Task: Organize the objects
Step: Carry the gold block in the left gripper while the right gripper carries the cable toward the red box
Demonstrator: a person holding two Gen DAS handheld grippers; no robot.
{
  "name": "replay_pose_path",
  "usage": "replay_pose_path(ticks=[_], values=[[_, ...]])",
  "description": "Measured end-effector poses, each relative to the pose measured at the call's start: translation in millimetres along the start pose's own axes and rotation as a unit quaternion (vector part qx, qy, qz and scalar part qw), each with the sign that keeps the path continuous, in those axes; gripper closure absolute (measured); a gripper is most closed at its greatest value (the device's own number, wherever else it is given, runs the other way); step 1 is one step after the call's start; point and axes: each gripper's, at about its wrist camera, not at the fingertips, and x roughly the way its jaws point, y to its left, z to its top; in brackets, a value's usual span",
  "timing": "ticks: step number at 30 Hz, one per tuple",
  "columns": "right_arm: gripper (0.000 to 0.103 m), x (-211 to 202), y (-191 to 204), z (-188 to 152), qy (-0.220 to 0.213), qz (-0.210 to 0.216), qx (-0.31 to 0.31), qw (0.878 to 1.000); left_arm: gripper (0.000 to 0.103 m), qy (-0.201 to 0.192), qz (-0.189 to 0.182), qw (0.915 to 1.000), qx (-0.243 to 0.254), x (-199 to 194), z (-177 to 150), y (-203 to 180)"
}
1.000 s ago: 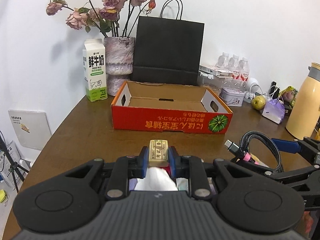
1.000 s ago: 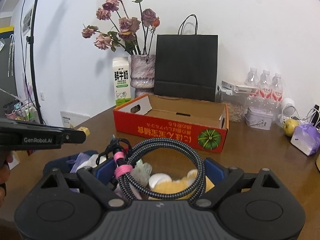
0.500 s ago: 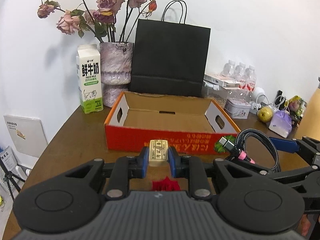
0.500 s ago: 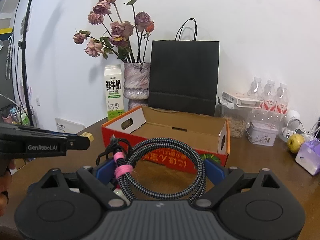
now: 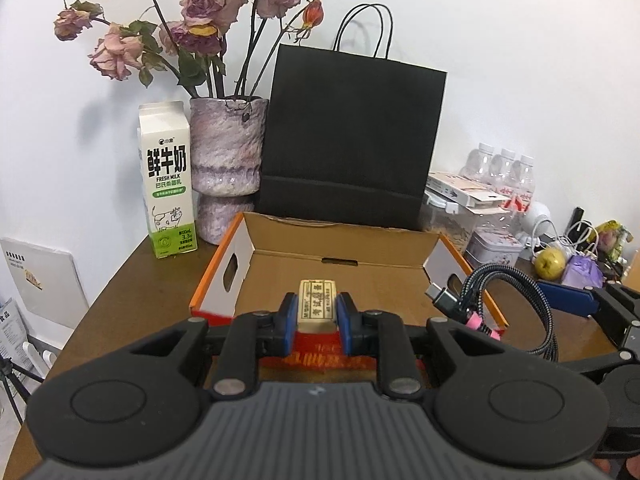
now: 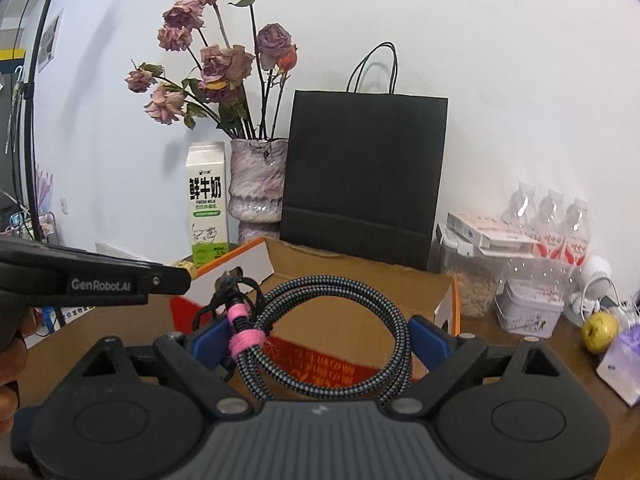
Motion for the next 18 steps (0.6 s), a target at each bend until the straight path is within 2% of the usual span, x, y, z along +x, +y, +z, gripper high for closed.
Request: replay_pose_path(ticks=[18], values=[[0.01,87,-36,23,0.021,-0.02,-0.008,1.0,0.082,-0.001,0.028,0.9993,-0.024,81,40,11]])
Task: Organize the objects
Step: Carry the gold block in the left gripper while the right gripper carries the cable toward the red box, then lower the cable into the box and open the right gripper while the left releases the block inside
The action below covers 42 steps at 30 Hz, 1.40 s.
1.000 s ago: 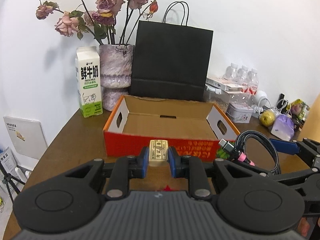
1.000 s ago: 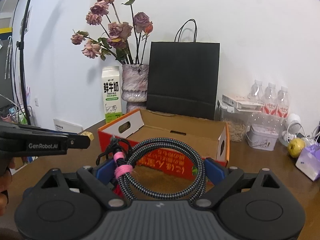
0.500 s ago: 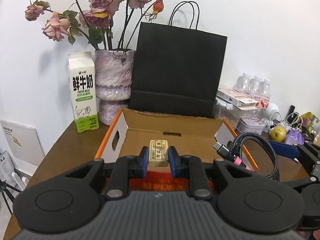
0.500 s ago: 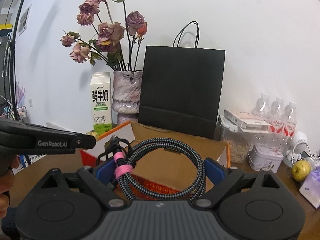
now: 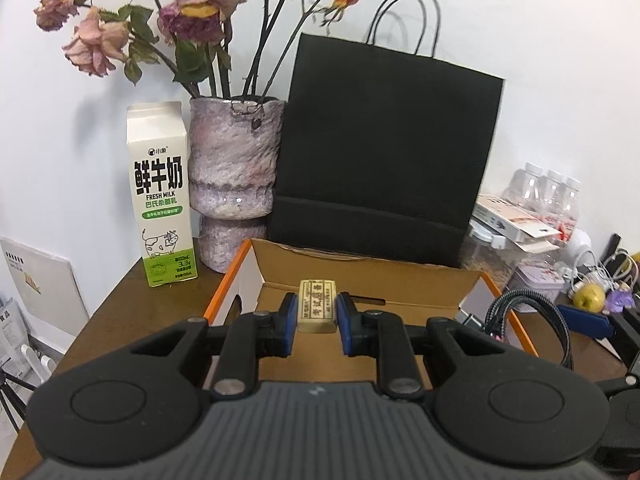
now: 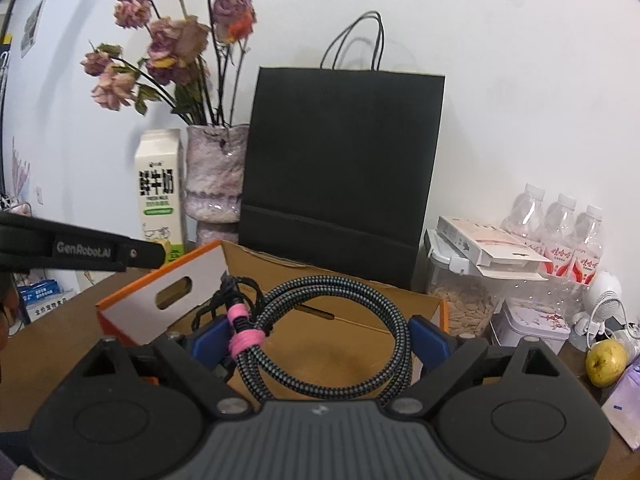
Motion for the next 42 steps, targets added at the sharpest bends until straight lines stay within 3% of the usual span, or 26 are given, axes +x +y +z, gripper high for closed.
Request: replay_pose_path(ticks=[11,19,32,33,34,35,36,37,42], values=[[0.01,51,-3,-2,0.03,0.0,0.009,0.999,0.082,0.024,0.013,0.9996,-0.008,53,3,2],[0.01,59,-15,-9,0.038,-0.009,0.029,0.999,0.082,0.043,0.025,0.9987,0.008,76,-7,2],[0.009,64,-19,-13,0.045,-0.014,0.038,0.998,0.079,0.04,0.021,0.9987,0.023,82,-15,-1],[0.009,64,-18,-13,0.046,-0.013,0.038,0.998,0.07,0.036,0.019,0.9988,0.025,81,-14,-2],[0.007,64,-19,-13,0.048,-0.011,0.039,0.998,0.045,0.033,0.018,0.9989,0.026,79,-14,-3],[0.0,64,-19,-14,0.048,-0.009,0.042,0.998,0.03,0.028,0.019,0.9991,0.027,77,-14,-3],[0.0,64,-19,-13,0.047,-0.01,0.043,0.998,0.005,0.02,0.024,0.9991,0.028,74,-14,-4],[0.0,63,-19,-13,0.046,-0.01,0.044,0.998,0.0,0.011,0.031,0.999,0.031,71,-14,-5],[0.0,60,-21,-12,0.042,-0.013,0.048,0.998,0.0,0.005,0.03,0.9991,0.028,65,-10,-6]])
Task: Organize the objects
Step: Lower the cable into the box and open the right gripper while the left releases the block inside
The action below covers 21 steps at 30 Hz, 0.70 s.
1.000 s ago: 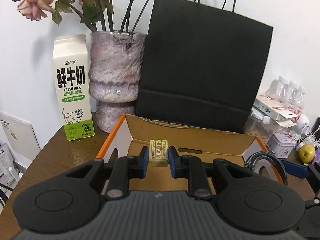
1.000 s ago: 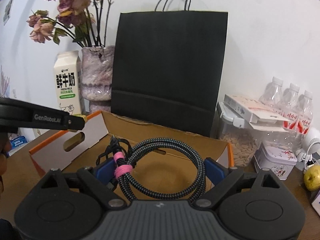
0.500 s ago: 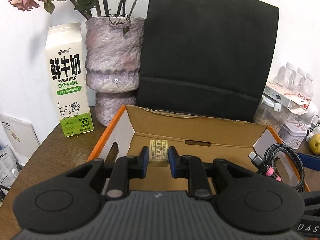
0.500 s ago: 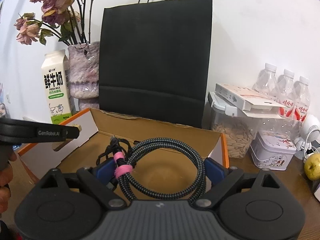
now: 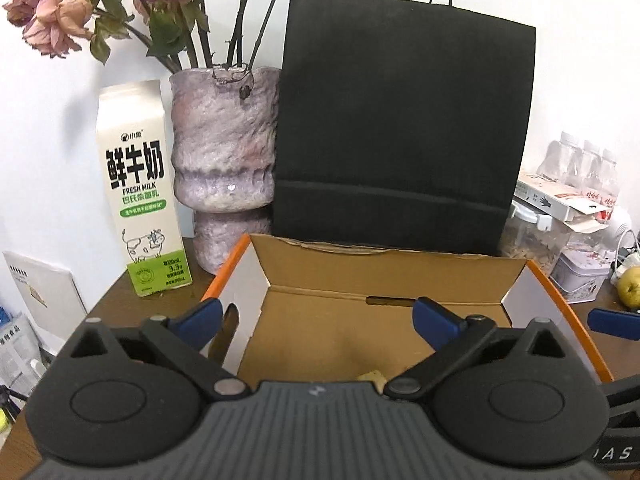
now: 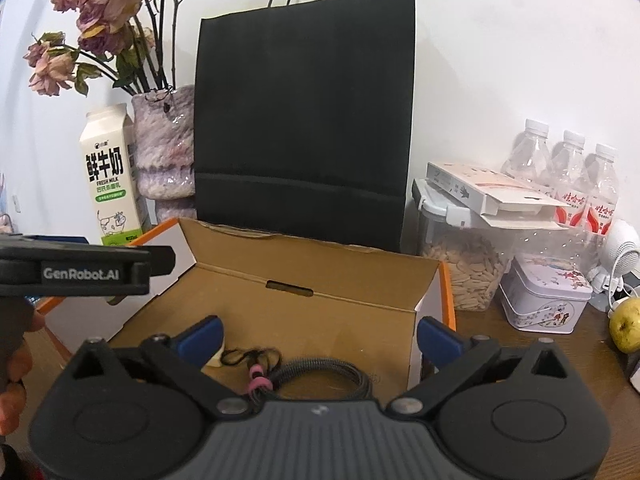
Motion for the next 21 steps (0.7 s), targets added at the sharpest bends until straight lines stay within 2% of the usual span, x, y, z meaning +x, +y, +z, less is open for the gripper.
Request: replay_pose_path(ticks=[9,14,21], values=[[0.0,-14,3,2,-0.012,0.004,-0.009,1.0,0.0,0.011,-0.002,0.9998,-0.014,-6,0,5],[0.0,-36,5,4,-0.032,0.007,-0.014,0.999,0.0,-0.004,0.001,0.9999,-0.013,-31,-1,7],[0.0,-75,6,1,-0.059,0.005,-0.017,0.998,0.0,-0.022,-0.012,0.9995,-0.02,-70,-6,11]])
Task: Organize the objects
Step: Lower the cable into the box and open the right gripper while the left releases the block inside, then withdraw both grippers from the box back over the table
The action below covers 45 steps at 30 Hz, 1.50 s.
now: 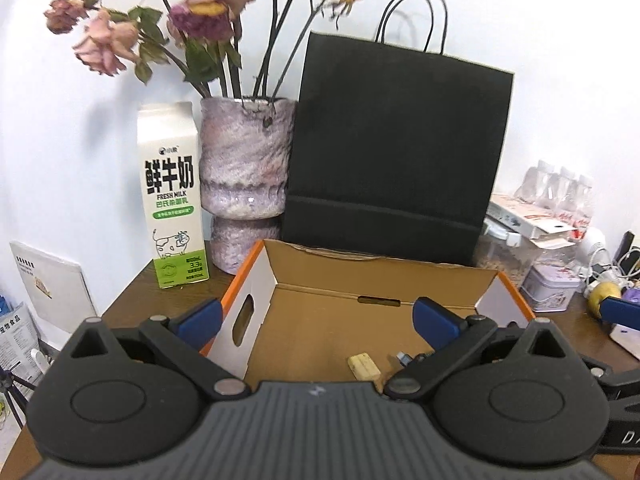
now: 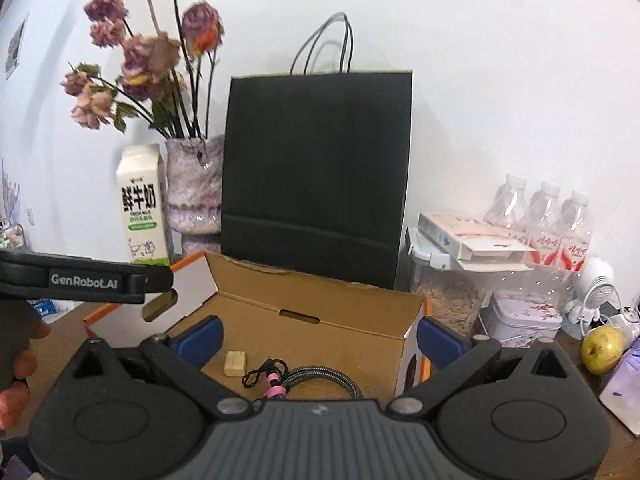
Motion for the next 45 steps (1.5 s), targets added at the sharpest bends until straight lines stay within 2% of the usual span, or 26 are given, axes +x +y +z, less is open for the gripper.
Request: replay_pose_path(ticks=[15,27,36,45], values=[[0.0,-80,8,-19,-0.024,-0.001,0.006,1.0,0.0,-0.014,-0.025,0.9996,0.004,-81,-29,0],[0.0,-134,22,-41,-0.019,0.006,0.008,1.0,0.0,-0.013,-0.039,0.9992,0.001,-143,-52,7],[0.0,-170,40,-71,0.003,0.012,0.003,1.0,0.0,0.004,-0.024,0.9997,0.004,-181,-78,25],[0.0,-198,52,-114,0.037,0.015,0.01,0.999,0.0,0.021,-0.003,0.9997,0.011,-214,-109,45]])
